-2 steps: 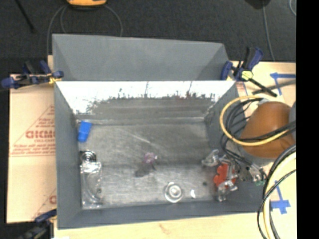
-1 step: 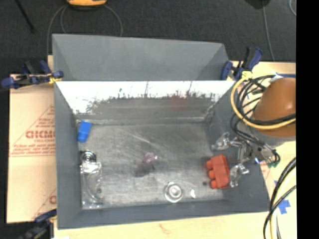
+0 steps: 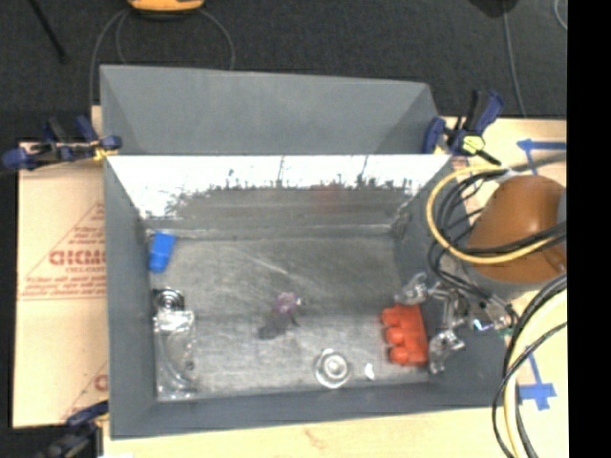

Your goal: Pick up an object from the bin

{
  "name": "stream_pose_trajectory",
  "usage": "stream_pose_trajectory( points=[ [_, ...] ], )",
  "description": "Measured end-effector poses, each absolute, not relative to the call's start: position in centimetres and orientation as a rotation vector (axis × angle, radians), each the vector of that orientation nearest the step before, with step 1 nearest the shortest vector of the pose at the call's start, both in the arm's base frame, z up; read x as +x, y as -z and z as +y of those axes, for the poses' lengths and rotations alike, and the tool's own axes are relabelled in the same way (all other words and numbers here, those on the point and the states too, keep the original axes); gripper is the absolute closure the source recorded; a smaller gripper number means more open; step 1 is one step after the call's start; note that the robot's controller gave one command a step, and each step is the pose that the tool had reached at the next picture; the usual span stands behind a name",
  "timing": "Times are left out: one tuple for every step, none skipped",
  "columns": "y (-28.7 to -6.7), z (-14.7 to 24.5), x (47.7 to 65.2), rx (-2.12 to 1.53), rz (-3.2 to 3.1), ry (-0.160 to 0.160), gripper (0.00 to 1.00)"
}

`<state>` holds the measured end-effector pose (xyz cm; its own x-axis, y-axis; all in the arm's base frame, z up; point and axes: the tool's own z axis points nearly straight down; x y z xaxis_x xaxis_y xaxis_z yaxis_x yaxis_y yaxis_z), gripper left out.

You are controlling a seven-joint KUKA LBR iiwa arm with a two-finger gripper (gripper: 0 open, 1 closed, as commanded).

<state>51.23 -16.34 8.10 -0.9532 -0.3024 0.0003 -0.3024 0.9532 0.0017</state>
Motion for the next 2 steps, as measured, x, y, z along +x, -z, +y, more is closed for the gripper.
stream_pose_trajectory(
  points=[
    [-8.4,-16.4,51.3,0.487,-3.106,-0.002,1.00],
    [-25.9,-15.5,48.7,0.935,-3.008,-0.010,1.00]
  ],
)
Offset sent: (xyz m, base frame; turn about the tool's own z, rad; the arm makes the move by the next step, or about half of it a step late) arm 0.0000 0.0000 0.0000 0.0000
